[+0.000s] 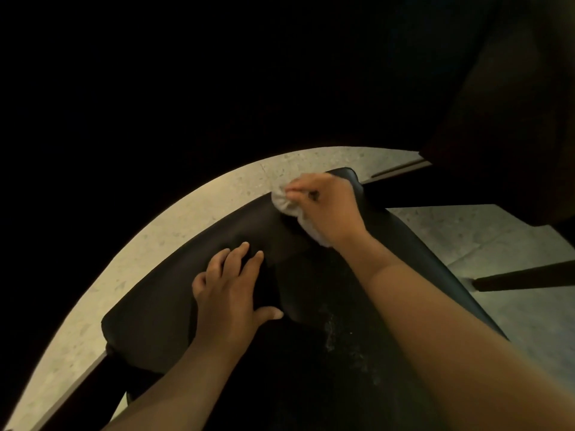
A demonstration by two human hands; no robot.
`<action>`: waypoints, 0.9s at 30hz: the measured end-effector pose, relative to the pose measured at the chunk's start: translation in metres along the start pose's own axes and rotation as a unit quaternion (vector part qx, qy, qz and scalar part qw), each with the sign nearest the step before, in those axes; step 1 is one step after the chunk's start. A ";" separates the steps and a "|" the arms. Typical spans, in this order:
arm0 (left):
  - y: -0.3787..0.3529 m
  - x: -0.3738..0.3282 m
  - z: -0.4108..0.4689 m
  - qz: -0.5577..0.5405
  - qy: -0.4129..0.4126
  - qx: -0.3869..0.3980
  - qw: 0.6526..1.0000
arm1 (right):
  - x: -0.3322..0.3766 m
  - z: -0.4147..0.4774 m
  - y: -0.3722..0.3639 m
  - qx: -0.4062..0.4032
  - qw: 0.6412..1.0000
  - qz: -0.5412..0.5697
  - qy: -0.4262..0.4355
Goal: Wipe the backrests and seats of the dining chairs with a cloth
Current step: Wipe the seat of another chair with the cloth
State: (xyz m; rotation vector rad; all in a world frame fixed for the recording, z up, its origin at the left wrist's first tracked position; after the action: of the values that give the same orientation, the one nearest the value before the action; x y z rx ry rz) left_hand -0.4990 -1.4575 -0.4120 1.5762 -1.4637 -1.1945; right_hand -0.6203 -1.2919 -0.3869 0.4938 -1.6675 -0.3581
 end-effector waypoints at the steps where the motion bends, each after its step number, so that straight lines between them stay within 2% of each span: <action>1: -0.001 0.000 -0.001 -0.002 -0.002 -0.001 1.000 | 0.005 0.009 -0.003 -0.002 1.000 -0.017 0.007; 4: -0.002 0.002 0.001 -0.016 0.002 -0.002 1.000 | 0.005 0.020 -0.031 0.079 0.993 -0.093 -0.006; 8: -0.003 0.003 0.001 -0.024 0.002 -0.003 1.000 | 0.005 -0.010 -0.032 0.087 0.987 -0.123 0.050; 11: -0.003 0.002 0.002 -0.035 -0.001 0.000 0.999 | -0.005 -0.042 -0.019 0.126 0.982 -0.127 0.066; 13: -0.003 0.003 -0.001 -0.051 -0.002 -0.007 0.999 | -0.011 -0.057 -0.006 0.115 0.986 -0.110 0.045; 15: 0.002 0.003 -0.009 -0.082 -0.017 -0.029 0.996 | -0.010 -0.054 0.004 0.064 0.994 -0.080 0.025; 18: 0.022 0.011 -0.016 -0.093 -0.041 -0.121 0.987 | 0.012 -0.023 -0.007 0.034 0.996 -0.083 0.031; 20: 0.030 0.030 -0.015 -0.068 -0.001 -0.158 0.985 | 0.028 0.001 -0.030 0.063 0.994 -0.079 0.042; 23: 0.025 0.056 -0.013 -0.063 0.094 -0.130 0.985 | 0.032 0.011 -0.059 0.108 0.988 -0.104 0.048; 27: 0.015 0.057 -0.011 -0.057 0.104 -0.097 0.988 | 0.018 -0.022 -0.061 0.147 0.974 -0.156 0.075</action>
State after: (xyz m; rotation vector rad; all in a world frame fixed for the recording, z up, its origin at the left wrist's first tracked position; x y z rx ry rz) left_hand -0.4972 -1.5166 -0.4048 1.6131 -1.1050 -1.1583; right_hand -0.5931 -1.3526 -0.3985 0.9880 -1.5014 -0.2945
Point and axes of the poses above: each hand's wrist, its own z-axis towards the middle knuckle, its own y-axis out of the back of the hand, x = y × z, the point moved 7 cm from there along z, towards the middle knuckle, and after that the axes turned 5 degrees about z, right-handed, at the moved point
